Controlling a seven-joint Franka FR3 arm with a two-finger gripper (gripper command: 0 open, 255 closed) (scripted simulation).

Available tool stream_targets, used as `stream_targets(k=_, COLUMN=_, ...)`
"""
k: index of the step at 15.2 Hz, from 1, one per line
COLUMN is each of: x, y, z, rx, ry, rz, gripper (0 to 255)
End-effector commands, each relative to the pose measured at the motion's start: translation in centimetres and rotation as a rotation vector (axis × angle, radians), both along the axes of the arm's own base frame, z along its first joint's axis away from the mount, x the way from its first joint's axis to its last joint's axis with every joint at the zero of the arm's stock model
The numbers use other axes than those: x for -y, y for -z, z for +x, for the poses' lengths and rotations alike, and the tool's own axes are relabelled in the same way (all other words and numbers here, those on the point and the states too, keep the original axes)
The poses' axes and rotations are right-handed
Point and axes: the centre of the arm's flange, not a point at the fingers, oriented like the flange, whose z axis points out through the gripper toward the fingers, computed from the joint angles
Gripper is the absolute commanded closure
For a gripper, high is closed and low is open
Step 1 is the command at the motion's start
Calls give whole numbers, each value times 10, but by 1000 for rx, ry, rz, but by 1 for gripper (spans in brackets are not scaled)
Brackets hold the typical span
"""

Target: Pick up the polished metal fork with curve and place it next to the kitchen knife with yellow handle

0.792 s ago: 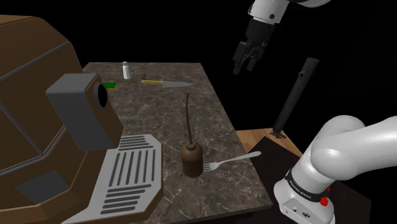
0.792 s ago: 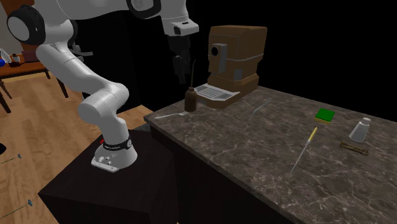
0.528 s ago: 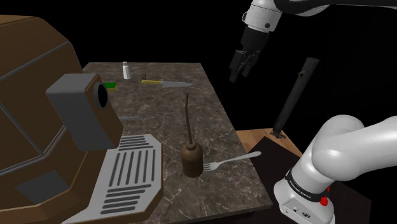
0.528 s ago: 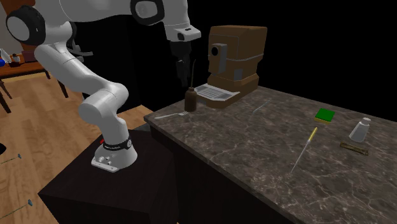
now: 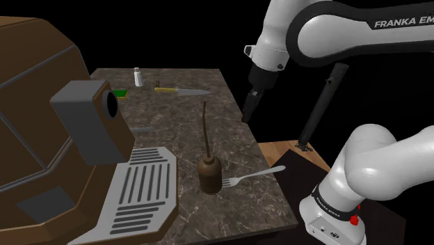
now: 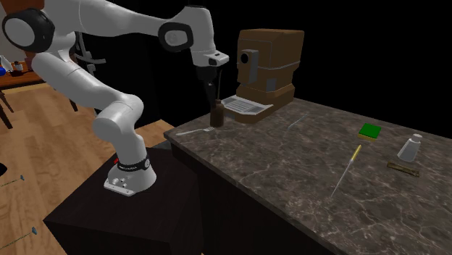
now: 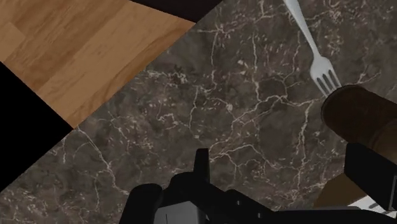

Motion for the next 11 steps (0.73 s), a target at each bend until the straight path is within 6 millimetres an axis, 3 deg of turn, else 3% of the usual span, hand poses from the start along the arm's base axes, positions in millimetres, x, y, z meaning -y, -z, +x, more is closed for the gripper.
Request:
stream_targets(k=1, x=-16, y=20, z=-4, rx=5, ry=-75, rz=-10, gripper=0)
stream_targets(k=11, x=-87, y=120, z=-55, rx=24, ry=-439, rz=-62, gripper=0)
